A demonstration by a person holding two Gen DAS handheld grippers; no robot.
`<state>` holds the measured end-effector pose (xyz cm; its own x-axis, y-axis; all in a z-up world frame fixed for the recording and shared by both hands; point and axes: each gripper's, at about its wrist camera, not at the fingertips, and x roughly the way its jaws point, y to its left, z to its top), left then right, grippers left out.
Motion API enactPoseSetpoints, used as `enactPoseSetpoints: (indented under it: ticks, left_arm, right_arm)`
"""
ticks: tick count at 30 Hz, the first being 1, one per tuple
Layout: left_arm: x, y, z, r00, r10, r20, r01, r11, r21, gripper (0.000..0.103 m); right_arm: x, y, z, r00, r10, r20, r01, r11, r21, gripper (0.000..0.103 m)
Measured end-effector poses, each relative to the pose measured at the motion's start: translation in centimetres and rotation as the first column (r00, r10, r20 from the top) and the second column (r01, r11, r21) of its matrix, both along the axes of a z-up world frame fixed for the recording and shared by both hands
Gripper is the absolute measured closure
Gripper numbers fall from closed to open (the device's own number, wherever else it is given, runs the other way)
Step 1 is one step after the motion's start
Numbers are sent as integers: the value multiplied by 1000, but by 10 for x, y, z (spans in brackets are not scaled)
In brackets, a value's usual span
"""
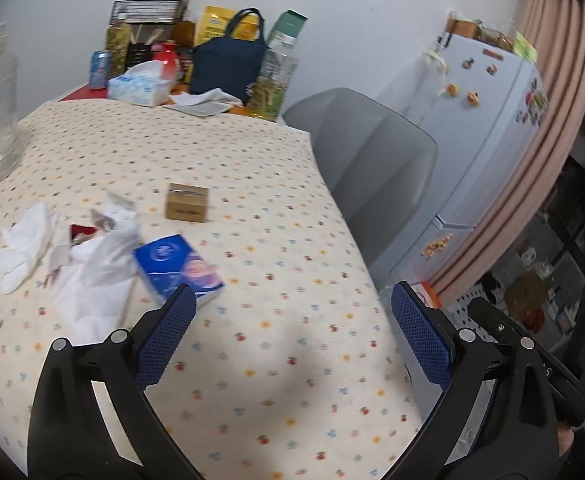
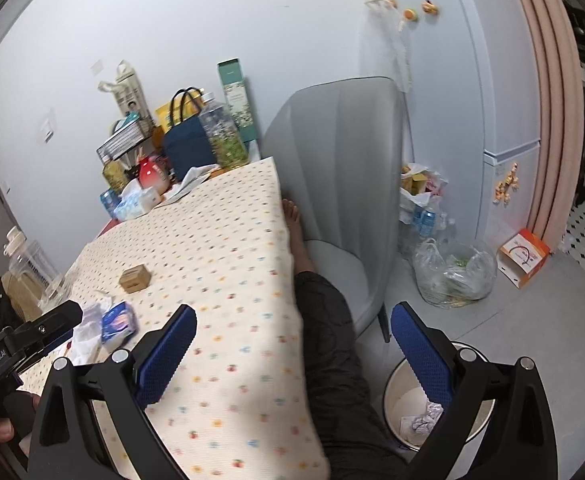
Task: Collect trash
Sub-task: 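Move both open tools back over the tissues on the table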
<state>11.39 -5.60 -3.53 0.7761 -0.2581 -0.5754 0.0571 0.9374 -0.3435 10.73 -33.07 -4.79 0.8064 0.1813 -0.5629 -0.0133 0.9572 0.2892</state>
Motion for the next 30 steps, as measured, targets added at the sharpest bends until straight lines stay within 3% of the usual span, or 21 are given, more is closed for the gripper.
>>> enactPoseSetpoints:
  ticks: [12,30]
  left_arm:
    - [-22,67,-7,994,114,2,-114,993,-42,6]
    - [-44,143,-27,971,239,-28,-241,967,-84,6]
  right_arm:
    - [-2,72,17,987,154,38,-153,988,-34,7]
    - [4,157,10,910,414,23,-412,909,-57,8]
